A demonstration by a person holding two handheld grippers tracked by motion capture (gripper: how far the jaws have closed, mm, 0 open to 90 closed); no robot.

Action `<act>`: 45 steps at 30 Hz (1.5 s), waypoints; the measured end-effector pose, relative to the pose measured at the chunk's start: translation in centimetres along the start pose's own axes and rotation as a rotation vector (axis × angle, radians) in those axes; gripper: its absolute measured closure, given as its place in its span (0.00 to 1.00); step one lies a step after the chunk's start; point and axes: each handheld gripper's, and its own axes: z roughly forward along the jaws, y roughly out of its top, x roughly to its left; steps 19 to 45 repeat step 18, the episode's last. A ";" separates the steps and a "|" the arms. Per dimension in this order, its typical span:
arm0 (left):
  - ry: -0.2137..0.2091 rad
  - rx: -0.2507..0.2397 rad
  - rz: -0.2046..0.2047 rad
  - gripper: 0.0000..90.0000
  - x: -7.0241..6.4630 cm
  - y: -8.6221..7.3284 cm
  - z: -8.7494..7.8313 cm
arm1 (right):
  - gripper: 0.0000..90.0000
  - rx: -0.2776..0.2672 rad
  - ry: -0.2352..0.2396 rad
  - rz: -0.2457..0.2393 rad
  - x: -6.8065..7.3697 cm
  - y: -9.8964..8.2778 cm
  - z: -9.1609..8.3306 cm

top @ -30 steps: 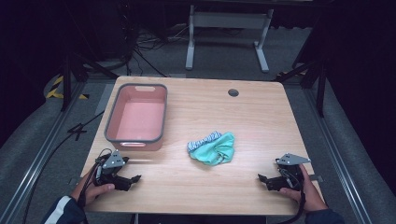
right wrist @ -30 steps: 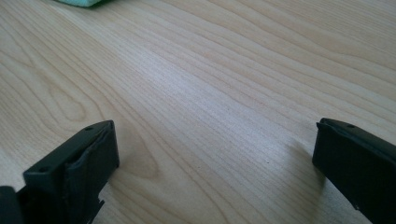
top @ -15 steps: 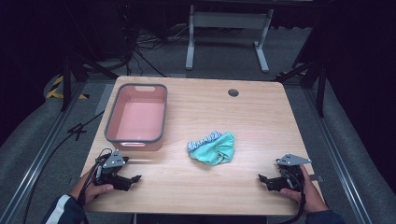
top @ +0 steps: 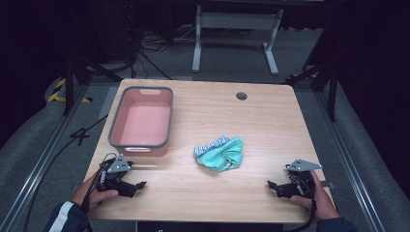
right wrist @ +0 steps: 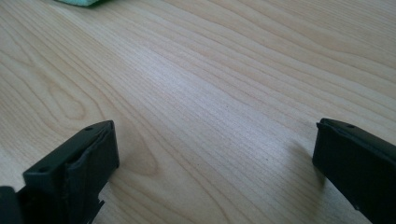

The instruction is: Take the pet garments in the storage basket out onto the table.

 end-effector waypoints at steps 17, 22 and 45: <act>0.020 0.022 -0.028 0.00 0.1 0.0 0.0 | 0.01 0.000 0.001 0.000 0.0 0.0 0.0; 0.020 0.022 -0.028 0.00 0.1 0.0 0.1 | 0.01 0.000 0.001 0.000 0.0 0.0 0.0; 0.020 0.022 -0.028 0.00 0.1 0.0 0.1 | 0.01 0.000 0.001 0.000 0.0 0.0 0.0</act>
